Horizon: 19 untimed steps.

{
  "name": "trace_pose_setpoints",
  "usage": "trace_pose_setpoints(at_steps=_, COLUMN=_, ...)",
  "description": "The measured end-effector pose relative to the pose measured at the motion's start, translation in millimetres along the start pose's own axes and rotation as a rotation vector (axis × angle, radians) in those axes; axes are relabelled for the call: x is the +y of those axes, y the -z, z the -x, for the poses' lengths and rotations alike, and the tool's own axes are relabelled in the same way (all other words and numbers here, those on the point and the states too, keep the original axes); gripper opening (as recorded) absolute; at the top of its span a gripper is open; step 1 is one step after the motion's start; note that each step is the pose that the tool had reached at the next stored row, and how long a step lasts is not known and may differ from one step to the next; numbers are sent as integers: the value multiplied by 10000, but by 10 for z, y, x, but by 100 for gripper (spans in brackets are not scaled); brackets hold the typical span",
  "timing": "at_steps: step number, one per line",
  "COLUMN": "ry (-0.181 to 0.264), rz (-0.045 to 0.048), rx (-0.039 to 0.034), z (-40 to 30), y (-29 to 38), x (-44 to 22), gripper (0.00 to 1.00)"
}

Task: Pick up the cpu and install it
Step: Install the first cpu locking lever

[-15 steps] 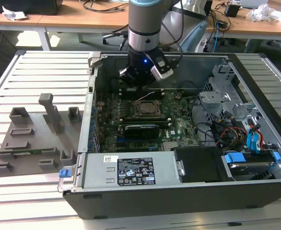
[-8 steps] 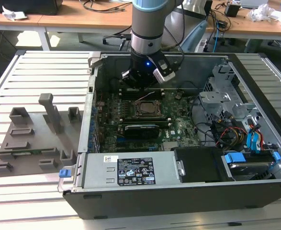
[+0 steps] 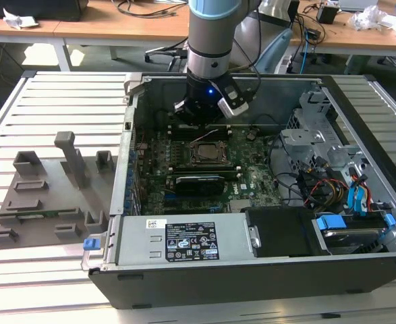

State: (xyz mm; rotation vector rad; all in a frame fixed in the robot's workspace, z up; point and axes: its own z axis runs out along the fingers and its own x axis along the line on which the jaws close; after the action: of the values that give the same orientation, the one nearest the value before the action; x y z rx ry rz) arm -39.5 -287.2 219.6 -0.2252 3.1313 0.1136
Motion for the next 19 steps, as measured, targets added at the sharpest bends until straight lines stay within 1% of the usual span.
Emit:
trace_pose_setpoints(at_steps=3, ry=0, rz=-31, rx=7, z=37, y=-17, x=-7, gripper=11)
trace_pose_setpoints(at_steps=4, ry=0, rz=-49, rx=13, z=60, y=-33, x=-11, gripper=11)
trace_pose_setpoints(at_steps=7, ry=-2, rz=-77, rx=30, z=98, y=-76, x=-20, gripper=11)
trace_pose_setpoints(at_steps=9, ry=-3, rz=-84, rx=39, z=120, y=-97, x=-24, gripper=11)
trace_pose_setpoints(at_steps=14, ry=-5, rz=-118, rx=69, z=205, y=-148, x=-41, gripper=11)
trace_pose_setpoints(at_steps=17, ry=-4, rz=-174, rx=79, z=232, y=-154, x=-45, gripper=11)
trace_pose_setpoints(at_steps=18, ry=-5, rz=-180, rx=81, z=236, y=-154, x=-46, gripper=11)
trace_pose_setpoints(at_steps=19, ry=-5, rz=-186, rx=84, z=256, y=-158, x=-49, gripper=11)
